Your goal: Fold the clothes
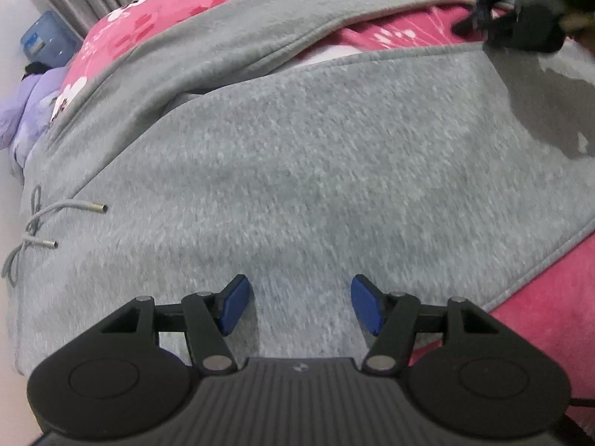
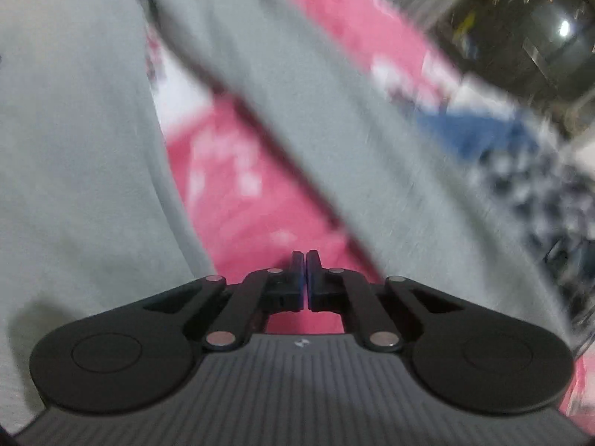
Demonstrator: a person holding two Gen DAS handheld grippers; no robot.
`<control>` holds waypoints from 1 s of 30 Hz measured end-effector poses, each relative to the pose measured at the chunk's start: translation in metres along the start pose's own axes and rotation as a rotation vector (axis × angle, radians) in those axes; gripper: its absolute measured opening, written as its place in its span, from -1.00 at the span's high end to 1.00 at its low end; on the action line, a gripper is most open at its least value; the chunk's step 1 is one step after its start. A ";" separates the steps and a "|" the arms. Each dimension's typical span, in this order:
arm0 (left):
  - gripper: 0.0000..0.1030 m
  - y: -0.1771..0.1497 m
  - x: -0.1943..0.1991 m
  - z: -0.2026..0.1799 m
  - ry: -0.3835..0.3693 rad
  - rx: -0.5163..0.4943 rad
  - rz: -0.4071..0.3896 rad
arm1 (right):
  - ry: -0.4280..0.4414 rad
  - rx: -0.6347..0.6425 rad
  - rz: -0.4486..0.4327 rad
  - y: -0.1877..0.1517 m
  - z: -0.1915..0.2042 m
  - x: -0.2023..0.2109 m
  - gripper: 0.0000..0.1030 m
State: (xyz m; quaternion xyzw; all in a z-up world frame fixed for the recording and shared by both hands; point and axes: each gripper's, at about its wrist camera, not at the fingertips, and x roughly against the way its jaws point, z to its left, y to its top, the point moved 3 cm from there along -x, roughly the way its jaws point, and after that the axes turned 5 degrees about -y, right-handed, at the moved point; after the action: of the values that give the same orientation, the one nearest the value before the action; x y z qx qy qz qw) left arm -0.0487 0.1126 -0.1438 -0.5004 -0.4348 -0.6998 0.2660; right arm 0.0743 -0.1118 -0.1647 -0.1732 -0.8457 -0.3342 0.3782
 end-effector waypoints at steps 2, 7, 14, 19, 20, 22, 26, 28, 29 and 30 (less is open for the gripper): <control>-0.22 -0.009 0.009 0.007 -0.027 0.039 0.004 | 0.022 -0.083 -0.016 0.000 -0.012 0.002 1.00; -0.23 -0.059 0.029 0.051 0.000 0.265 -0.008 | 0.042 -0.272 -0.118 0.003 -0.040 0.045 0.85; -0.20 -0.138 0.040 0.119 -0.054 0.770 -0.019 | 0.124 -0.541 -0.037 -0.060 -0.058 0.063 0.52; -0.21 -0.139 0.046 0.141 -0.106 0.963 -0.143 | 0.116 -0.737 0.005 -0.114 -0.062 0.080 0.52; -0.22 -0.139 0.046 0.145 -0.121 0.992 -0.167 | 0.106 -0.767 0.014 -0.125 -0.063 0.083 0.52; -0.22 -0.139 0.043 0.150 -0.134 1.035 -0.189 | 0.067 -0.795 0.070 -0.153 -0.059 0.089 0.49; -0.21 -0.136 0.038 0.155 -0.129 1.107 -0.209 | -0.042 -0.848 0.253 -0.211 -0.059 0.090 0.46; -0.18 -0.136 0.038 0.156 -0.108 1.129 -0.214 | -0.060 -0.925 0.222 -0.216 -0.073 0.095 0.46; -0.16 -0.136 0.039 0.156 -0.097 1.140 -0.219 | -0.066 -0.955 0.198 -0.215 -0.080 0.097 0.46; -0.12 -0.136 0.039 0.157 -0.082 1.150 -0.225 | -0.071 -0.986 0.173 -0.214 -0.087 0.098 0.46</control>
State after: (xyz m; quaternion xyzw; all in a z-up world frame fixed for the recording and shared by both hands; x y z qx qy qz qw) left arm -0.0985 0.3174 -0.1353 -0.2529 -0.8050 -0.3556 0.4020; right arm -0.0616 -0.3217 -0.1408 -0.4122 -0.5821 -0.6553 0.2487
